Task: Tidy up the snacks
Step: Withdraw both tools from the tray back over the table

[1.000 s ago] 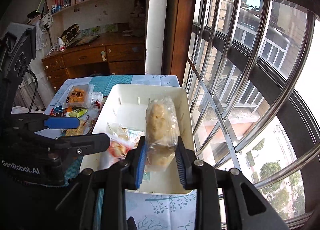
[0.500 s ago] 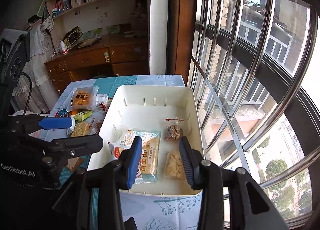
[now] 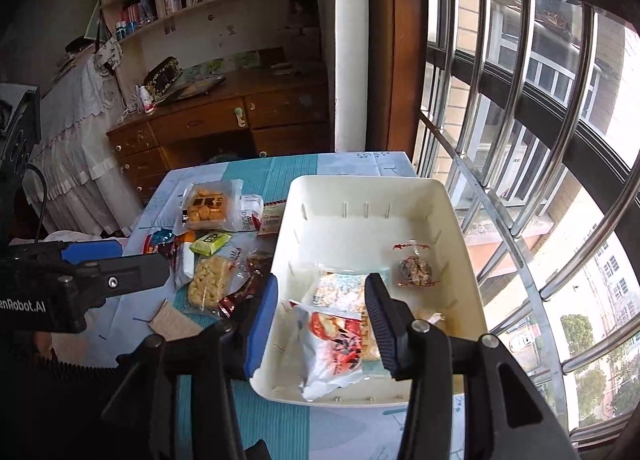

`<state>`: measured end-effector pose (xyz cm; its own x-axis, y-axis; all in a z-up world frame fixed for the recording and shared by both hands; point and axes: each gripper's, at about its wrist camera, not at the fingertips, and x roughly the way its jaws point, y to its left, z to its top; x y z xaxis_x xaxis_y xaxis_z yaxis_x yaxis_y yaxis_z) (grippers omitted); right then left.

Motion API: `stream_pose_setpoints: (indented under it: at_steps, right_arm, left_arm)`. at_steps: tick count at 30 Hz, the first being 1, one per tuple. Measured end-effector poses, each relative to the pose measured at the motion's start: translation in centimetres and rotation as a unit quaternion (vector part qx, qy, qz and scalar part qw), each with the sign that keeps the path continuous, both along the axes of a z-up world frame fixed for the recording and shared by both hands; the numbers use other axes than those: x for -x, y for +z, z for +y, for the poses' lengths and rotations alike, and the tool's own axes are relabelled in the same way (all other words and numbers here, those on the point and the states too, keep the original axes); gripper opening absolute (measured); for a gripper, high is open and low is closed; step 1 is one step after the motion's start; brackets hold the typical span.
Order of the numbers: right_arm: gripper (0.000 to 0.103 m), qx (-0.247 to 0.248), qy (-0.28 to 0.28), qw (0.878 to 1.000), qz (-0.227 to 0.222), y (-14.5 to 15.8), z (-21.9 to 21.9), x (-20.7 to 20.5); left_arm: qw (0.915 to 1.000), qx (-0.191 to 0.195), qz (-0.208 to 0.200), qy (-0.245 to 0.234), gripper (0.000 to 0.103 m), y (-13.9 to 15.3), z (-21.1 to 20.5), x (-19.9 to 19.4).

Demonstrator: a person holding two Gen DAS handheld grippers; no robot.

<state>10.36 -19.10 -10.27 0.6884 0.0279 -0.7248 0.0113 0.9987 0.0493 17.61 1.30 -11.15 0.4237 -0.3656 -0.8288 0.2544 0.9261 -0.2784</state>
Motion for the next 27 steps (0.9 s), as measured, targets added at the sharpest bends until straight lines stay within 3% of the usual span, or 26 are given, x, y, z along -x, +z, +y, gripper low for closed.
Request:
stream_pose_setpoints:
  at_steps: [13, 21, 27]
  right_arm:
    - [0.053, -0.011, 0.038, 0.999, 0.011, -0.8, 9.1, -1.5]
    - [0.059, -0.012, 0.044, 0.999, 0.024, -2.0, 13.5, -1.5]
    - [0.069, -0.005, 0.048, 0.998, 0.038, -3.1, 16.3, -1.5]
  left_arm:
    - [0.9990, -0.022, 0.013, 0.035, 0.094, -0.5, 10.2, -0.2]
    - [0.9991, -0.039, 0.010, 0.011, 0.094, -0.8, 14.2, -1.2]
    - [0.9984, -0.048, 0.015, -0.024, 0.094, -1.6, 16.1, -3.1]
